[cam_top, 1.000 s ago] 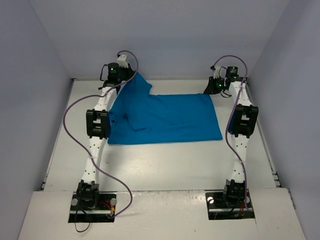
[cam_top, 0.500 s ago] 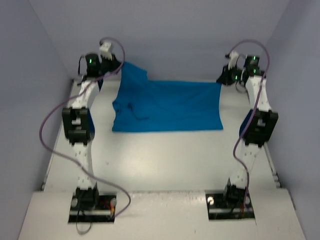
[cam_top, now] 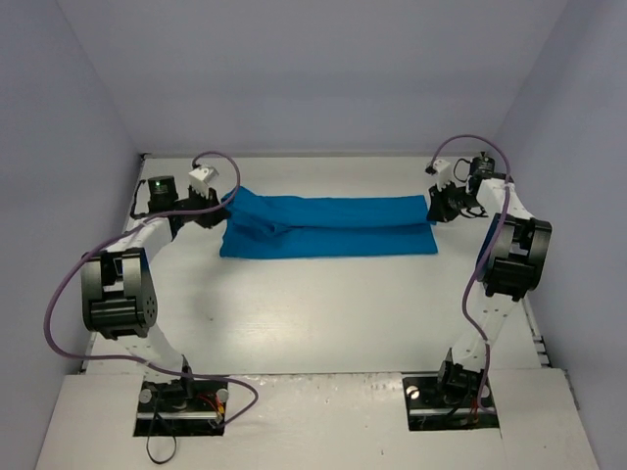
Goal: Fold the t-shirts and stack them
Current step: Fold the other side of the tshirt into a rectangle, then rotate the tshirt 90 degrees, then grab the bottom of the folded rectangular tshirt with both arms
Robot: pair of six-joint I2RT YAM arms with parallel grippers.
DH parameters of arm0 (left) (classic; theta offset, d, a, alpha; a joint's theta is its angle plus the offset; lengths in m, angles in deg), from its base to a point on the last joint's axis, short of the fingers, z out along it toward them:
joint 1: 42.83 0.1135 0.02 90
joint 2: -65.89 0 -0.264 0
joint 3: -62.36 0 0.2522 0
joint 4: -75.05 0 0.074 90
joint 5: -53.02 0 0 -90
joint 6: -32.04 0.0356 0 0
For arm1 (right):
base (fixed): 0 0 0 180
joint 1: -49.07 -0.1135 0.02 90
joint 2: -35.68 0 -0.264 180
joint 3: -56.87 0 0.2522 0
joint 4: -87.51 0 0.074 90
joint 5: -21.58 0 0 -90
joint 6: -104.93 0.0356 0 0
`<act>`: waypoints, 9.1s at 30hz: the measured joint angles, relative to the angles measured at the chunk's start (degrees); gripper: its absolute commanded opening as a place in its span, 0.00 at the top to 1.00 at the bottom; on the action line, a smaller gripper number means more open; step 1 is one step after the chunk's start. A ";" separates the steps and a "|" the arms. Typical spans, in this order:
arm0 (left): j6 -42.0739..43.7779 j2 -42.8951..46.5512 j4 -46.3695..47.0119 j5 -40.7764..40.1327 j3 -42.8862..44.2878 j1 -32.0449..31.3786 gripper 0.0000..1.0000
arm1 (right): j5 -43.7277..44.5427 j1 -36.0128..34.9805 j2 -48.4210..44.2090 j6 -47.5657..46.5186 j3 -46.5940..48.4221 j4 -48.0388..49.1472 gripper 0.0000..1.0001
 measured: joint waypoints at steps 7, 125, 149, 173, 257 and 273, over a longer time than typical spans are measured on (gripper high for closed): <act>8.68 -0.88 -12.41 -2.67 -0.36 -1.24 1.00 | 1.51 0.06 2.10 -1.22 1.10 -0.08 1.00; -18.46 -2.34 -21.90 -43.23 30.77 -27.88 0.31 | 23.82 -19.98 -44.10 55.50 -24.50 20.69 1.00; -27.46 -14.25 -20.01 -43.03 16.61 -66.54 0.80 | 10.67 7.38 -22.07 58.47 -13.69 18.63 1.00; -10.63 -15.88 -43.02 -32.82 17.90 -67.07 1.00 | 9.71 7.35 -19.52 56.85 -7.02 18.32 1.00; 65.67 33.80 -38.11 -8.48 -24.05 -62.76 0.31 | 1.86 -41.47 -46.18 -67.23 -56.73 -14.69 0.56; 63.93 31.60 -38.66 -8.96 -24.73 -62.76 0.31 | -2.25 -44.64 -48.31 -67.41 -61.87 -2.58 0.53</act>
